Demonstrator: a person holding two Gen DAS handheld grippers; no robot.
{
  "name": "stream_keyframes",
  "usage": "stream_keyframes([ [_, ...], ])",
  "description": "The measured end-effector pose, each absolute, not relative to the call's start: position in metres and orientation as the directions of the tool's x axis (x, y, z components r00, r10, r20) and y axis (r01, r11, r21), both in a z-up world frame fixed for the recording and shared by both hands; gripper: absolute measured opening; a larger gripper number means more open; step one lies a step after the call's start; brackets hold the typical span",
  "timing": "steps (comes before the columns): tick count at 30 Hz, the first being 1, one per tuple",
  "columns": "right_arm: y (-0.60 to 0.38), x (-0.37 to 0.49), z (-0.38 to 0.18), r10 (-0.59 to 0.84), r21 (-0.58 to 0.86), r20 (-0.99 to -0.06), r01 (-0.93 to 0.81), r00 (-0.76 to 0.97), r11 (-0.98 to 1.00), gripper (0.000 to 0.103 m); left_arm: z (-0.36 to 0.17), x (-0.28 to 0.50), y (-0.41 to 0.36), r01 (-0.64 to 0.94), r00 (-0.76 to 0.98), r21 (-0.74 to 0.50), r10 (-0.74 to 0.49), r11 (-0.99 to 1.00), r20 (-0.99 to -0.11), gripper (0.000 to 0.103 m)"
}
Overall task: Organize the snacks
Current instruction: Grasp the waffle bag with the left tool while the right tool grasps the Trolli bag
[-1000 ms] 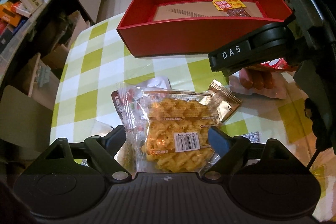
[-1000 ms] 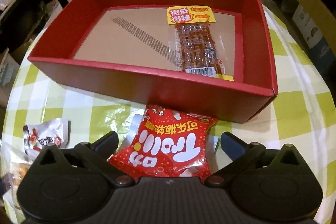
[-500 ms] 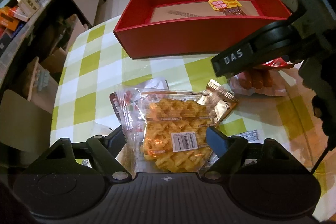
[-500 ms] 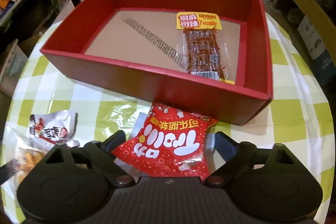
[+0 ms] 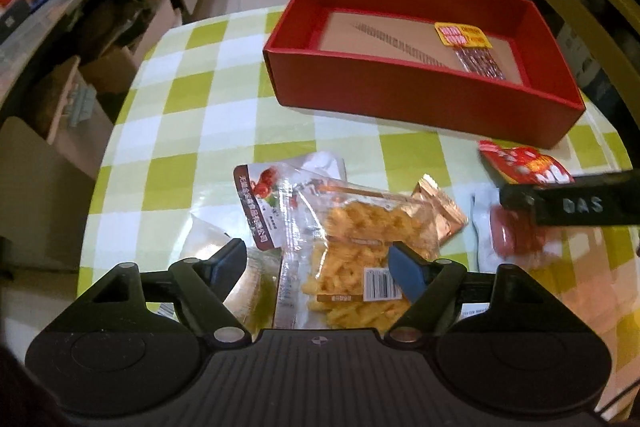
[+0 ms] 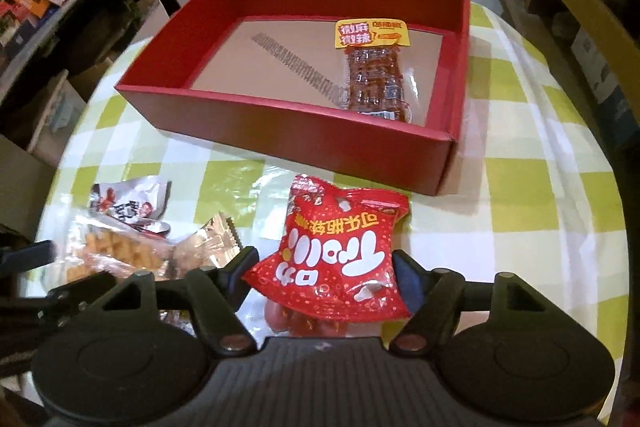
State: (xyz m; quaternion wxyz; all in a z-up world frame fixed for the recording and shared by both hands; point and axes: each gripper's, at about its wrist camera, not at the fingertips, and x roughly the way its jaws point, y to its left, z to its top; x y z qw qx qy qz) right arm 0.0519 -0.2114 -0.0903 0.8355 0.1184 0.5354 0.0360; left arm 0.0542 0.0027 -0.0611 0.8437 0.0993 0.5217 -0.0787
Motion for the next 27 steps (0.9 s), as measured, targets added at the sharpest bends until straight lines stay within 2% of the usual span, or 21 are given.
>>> stream_keyframes([
  [4, -0.216, 0.047, -0.087, 0.182, 0.23, -0.885, 0.063, 0.429, 0.971, 0.076, -0.059, 0.049, -0.018, 0.286, 0.458, 0.111, -0.034, 0.952, -0.888, 0.089],
  [8, -0.21, 0.05, -0.11, 0.197, 0.225, -0.924, 0.05, 0.329, 0.973, 0.078, -0.069, 0.051, -0.033, 0.307, 0.429, 0.109, -0.035, 0.945, -0.903, 0.096],
  [10, -0.213, 0.052, -0.111, 0.193, 0.225, -0.924, 0.058, 0.331, 0.973, 0.08, -0.079, 0.05, -0.045, 0.312, 0.438, 0.177, 0.024, 0.934, -0.899, 0.096],
  [14, -0.231, 0.054, -0.109, 0.22, 0.277, -0.911, 0.125, 0.348, 0.953, 0.08, -0.096, 0.046, -0.062, 0.347, 0.464, 0.277, 0.092, 0.896, -0.881, 0.103],
  [16, -0.24, 0.054, -0.108, 0.227, 0.296, -0.906, 0.154, 0.356, 0.943, 0.08, -0.108, 0.045, -0.065, 0.355, 0.448, 0.328, 0.148, 0.875, -0.882, 0.1],
  [17, -0.243, 0.053, -0.107, 0.227, 0.301, -0.905, 0.164, 0.36, 0.939, 0.081, -0.109, 0.044, -0.064, 0.359, 0.444, 0.332, 0.153, 0.872, -0.883, 0.092],
  [20, -0.249, 0.053, -0.104, 0.225, 0.306, -0.902, 0.179, 0.369, 0.935, 0.082, -0.098, 0.043, -0.056, 0.364, 0.433, 0.284, 0.109, 0.887, -0.895, 0.086],
  [27, -0.243, 0.053, -0.1, 0.204, 0.281, -0.897, 0.148, 0.393, 0.948, 0.077, -0.076, 0.046, -0.033, 0.328, 0.409, 0.17, 0.022, 0.929, -0.912, 0.084],
])
